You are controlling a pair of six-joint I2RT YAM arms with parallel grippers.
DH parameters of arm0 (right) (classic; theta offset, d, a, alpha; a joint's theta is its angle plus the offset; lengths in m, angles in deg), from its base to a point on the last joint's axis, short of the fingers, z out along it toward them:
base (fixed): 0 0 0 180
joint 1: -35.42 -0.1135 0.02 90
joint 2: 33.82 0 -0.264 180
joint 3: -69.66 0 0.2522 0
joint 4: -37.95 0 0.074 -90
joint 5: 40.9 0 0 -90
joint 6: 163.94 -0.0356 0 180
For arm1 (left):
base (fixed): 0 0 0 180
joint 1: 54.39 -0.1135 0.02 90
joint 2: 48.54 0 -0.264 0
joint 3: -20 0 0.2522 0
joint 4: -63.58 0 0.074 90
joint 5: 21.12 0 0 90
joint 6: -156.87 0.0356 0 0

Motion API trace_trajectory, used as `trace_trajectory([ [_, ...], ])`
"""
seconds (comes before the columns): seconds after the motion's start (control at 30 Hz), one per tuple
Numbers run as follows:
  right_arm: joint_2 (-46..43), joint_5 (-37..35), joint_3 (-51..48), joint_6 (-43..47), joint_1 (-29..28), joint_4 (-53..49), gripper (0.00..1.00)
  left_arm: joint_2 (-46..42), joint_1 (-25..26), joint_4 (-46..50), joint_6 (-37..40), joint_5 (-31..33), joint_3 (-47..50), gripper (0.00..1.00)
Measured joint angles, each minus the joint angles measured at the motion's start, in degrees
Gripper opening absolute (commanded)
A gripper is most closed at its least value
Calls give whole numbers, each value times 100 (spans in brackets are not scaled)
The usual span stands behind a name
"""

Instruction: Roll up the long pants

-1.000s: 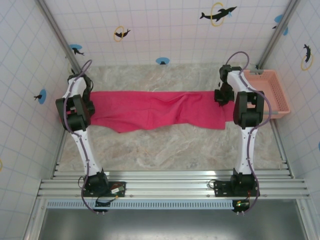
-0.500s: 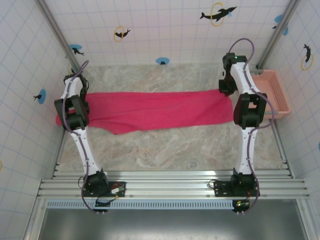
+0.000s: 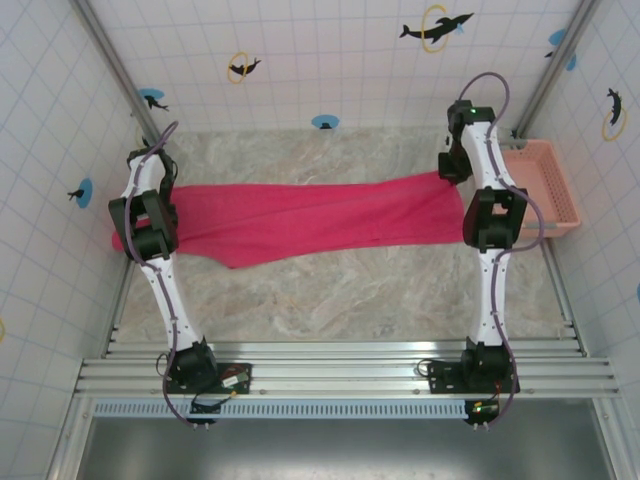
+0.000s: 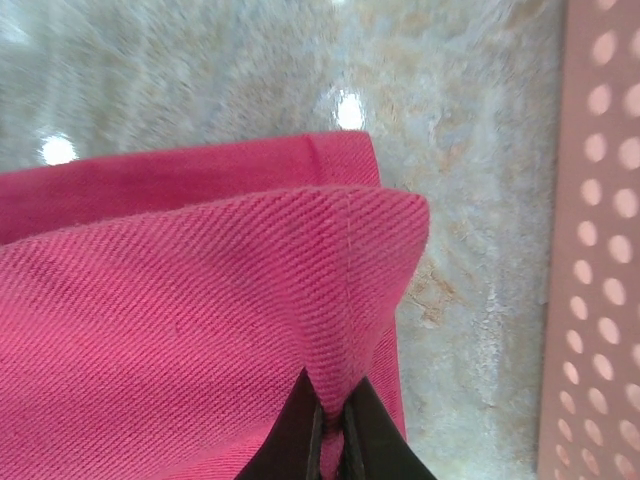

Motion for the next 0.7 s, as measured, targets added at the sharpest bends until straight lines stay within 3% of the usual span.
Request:
trace_trajectory([
  [0.07,133,-7,0,-11,26,-48,2,-42,-17,17,-20,2,-11,97],
  [0.17,293,0,0,-55,66,-136,20,-118,-70,-37,-11,-162,24,97],
  [0.23,374,-42,0,-90,85,-170,24,-181,-81,-111,13,-229,57,97],
  [0.5,498,-66,0,-125,46,-192,25,-256,-68,-352,210,-105,-481,96],
  [0.7,498,-144,-26,-42,-2,-201,25,15,-68,-461,103,42,-1261,88],
])
